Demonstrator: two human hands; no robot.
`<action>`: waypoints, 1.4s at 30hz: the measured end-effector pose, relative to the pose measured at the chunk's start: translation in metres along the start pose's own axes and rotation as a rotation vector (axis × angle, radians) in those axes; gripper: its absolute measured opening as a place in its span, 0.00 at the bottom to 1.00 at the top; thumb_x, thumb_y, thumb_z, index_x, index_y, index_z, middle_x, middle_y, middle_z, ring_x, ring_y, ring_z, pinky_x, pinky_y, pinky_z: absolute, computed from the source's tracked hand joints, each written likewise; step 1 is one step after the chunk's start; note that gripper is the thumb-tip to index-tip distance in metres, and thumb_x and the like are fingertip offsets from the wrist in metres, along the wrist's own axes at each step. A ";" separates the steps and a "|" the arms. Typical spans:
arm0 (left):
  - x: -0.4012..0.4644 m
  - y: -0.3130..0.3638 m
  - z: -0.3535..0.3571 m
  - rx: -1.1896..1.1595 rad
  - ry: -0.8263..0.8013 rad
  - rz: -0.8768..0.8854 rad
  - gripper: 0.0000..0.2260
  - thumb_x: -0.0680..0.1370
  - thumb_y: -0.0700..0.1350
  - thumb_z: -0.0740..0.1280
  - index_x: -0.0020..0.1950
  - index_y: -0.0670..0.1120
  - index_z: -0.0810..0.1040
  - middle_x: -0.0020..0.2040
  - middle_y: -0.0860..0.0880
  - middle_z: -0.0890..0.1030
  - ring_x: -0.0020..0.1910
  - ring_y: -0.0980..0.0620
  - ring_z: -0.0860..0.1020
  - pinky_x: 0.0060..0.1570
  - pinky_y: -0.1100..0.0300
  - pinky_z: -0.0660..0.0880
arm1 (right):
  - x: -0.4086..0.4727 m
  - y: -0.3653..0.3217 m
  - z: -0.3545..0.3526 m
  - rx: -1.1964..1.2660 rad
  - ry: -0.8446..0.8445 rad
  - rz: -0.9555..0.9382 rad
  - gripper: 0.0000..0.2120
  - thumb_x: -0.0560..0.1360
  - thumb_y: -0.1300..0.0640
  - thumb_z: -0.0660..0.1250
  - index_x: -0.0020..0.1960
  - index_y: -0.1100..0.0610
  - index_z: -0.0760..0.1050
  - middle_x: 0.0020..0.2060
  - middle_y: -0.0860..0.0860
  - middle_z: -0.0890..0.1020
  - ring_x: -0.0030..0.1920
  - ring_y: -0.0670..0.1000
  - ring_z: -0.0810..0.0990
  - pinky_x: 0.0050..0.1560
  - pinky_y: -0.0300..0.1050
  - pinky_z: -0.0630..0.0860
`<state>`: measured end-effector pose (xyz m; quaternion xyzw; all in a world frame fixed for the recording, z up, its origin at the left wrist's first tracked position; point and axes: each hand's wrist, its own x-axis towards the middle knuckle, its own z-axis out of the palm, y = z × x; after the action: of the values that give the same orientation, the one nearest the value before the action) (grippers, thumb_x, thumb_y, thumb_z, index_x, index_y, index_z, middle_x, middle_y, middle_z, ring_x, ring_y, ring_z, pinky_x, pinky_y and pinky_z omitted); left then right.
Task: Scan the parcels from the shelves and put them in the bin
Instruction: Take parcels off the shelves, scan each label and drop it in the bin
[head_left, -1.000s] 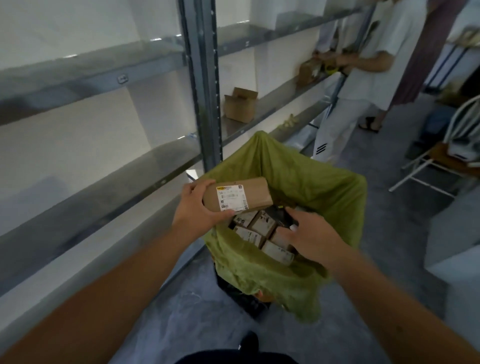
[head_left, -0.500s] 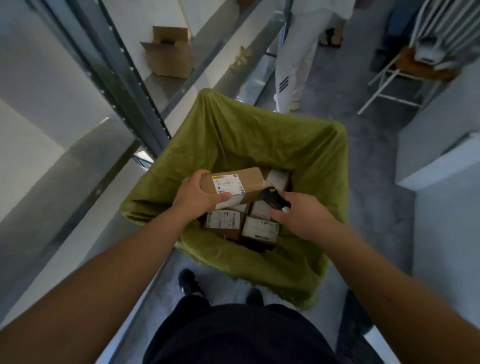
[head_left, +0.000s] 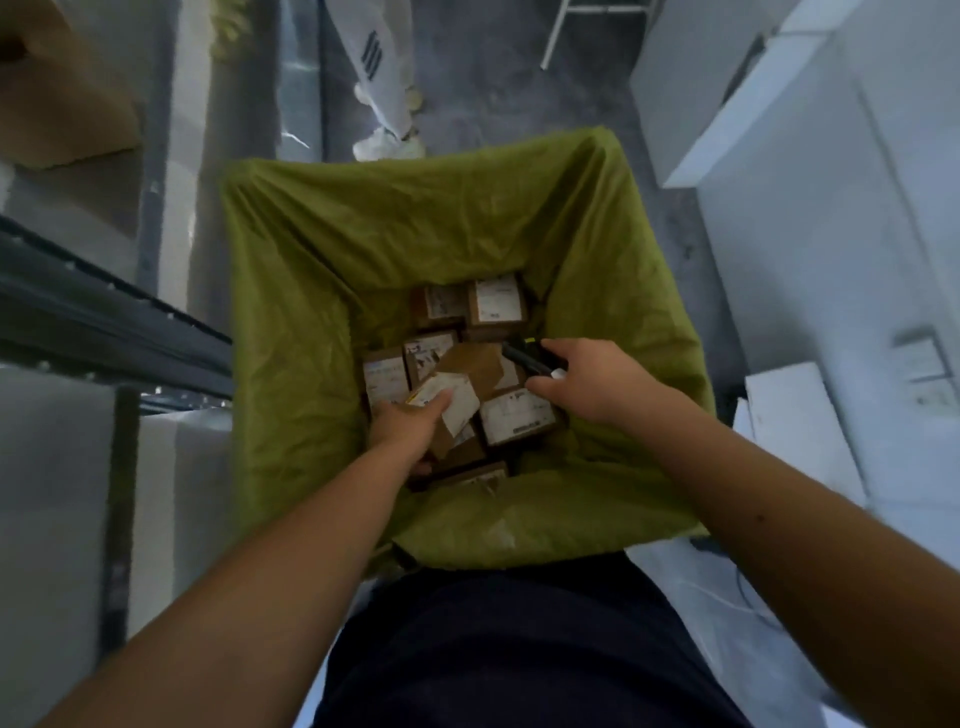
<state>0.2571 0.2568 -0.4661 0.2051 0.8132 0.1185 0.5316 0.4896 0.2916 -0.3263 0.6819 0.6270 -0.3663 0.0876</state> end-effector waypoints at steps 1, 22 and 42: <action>0.006 -0.002 0.003 -0.059 -0.005 -0.037 0.50 0.68 0.69 0.77 0.81 0.48 0.60 0.70 0.43 0.74 0.53 0.40 0.79 0.31 0.50 0.83 | 0.001 -0.002 0.004 0.015 0.001 0.029 0.35 0.79 0.38 0.68 0.82 0.48 0.63 0.67 0.52 0.78 0.49 0.50 0.80 0.49 0.48 0.81; 0.058 -0.019 0.033 0.720 0.002 0.488 0.41 0.71 0.57 0.80 0.79 0.60 0.63 0.80 0.44 0.57 0.76 0.37 0.63 0.74 0.43 0.67 | 0.030 0.022 0.069 0.104 -0.124 0.150 0.36 0.79 0.40 0.70 0.82 0.47 0.62 0.71 0.53 0.77 0.50 0.50 0.82 0.50 0.49 0.83; 0.079 -0.014 0.035 0.436 0.378 0.137 0.34 0.83 0.41 0.59 0.82 0.67 0.50 0.85 0.49 0.44 0.81 0.38 0.54 0.79 0.40 0.53 | 0.047 0.013 0.088 0.154 -0.208 0.081 0.36 0.77 0.39 0.71 0.81 0.46 0.64 0.72 0.51 0.76 0.64 0.54 0.79 0.60 0.50 0.80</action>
<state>0.2588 0.2795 -0.5503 0.3433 0.8883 0.0129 0.3049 0.4648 0.2756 -0.4226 0.6698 0.5564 -0.4782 0.1144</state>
